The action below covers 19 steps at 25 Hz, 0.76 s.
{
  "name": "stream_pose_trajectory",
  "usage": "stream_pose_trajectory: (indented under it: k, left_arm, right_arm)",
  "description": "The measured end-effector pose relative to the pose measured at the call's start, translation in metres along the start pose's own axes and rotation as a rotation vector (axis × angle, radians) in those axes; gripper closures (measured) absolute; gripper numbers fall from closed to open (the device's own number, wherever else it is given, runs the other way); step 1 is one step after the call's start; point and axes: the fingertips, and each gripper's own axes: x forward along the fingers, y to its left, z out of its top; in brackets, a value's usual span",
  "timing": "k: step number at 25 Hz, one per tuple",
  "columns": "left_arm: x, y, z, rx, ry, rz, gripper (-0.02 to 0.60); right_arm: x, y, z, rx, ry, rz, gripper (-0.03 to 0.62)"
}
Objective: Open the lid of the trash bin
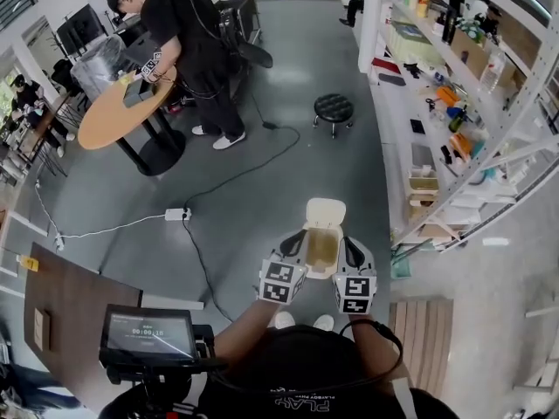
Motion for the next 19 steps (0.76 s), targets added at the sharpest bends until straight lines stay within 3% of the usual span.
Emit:
stream_pose_trajectory:
  k: [19]
  left_arm:
    - [-0.023,0.022,0.015,0.011,-0.060,0.035,0.584]
  right_arm:
    - [0.001,0.026,0.024,-0.059,-0.068,0.006,0.594]
